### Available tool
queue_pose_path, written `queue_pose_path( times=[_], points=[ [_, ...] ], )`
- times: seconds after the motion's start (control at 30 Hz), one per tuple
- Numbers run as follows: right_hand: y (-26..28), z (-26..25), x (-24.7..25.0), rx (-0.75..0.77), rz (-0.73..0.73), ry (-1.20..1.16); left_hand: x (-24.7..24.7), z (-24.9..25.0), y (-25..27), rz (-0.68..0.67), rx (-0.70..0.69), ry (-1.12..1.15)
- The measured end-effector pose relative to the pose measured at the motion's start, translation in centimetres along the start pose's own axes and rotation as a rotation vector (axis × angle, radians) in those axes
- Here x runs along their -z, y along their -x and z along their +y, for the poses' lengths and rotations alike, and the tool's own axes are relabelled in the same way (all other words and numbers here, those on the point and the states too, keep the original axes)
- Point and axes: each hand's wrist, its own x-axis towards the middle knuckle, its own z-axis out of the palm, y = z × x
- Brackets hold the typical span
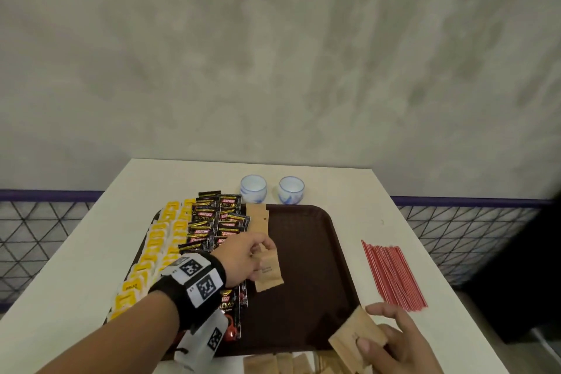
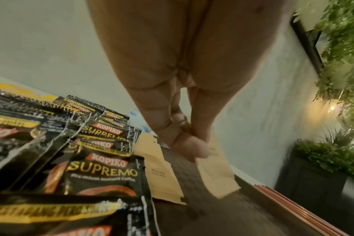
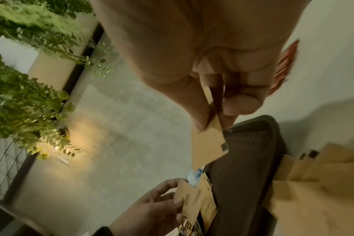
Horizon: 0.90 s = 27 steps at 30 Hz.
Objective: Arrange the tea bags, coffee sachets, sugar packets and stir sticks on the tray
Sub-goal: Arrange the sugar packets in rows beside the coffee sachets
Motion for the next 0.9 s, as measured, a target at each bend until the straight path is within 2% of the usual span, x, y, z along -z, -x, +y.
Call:
queue_pose_path(
  times=[0.13, 0.2, 0.27, 0.33, 0.43, 0.5, 0.6, 0.73, 0.8, 0.9],
  points=[
    [-1.4, -0.1, -0.6, 0.041, 0.015, 0.098, 0.6, 0.3, 0.6, -0.139, -0.028, 0.156],
    [-2.0, 0.1, -0.6, 0.019, -0.005, 0.086, 1.0, 0.0, 1.4, -0.198, -0.03, 0.282],
    [-2.3, 0.2, -0.8, -0.011, -0.013, 0.074, 1.4, -0.4, 2.1, -0.224, -0.038, 0.315],
    [-2.7, 0.5, -1.1, -0.028, -0.003, 0.094, 1.8, -1.0, 2.3, -0.184, -0.074, 0.231],
    [-3.4, 0.7, -1.6, -0.016, -0.004, 0.154, 2.3, -1.2, 2.0, -0.045, -0.153, 0.02],
    [-3.7, 0.4, -2.0, -0.017, -0.021, 0.199, 2.5, -1.1, 1.6, -0.007, -0.181, 0.067],
    [-4.4, 0.0, -2.1, -0.031, -0.023, 0.225, 2.6, -1.2, 1.0, -0.074, -0.176, 0.2],
    [-5.1, -0.4, -2.3, 0.011, 0.018, 0.259, 2.7, -1.4, 0.0, -0.119, -0.168, 0.161],
    [-5.6, -0.8, -2.7, 0.058, 0.017, 0.269, 2.6, -1.3, -0.5, -0.153, -0.15, 0.116],
    [-6.7, -1.3, -3.8, 0.061, -0.051, 0.307, 1.8, -0.9, -1.6, -0.144, -0.135, -0.084]
  ],
)
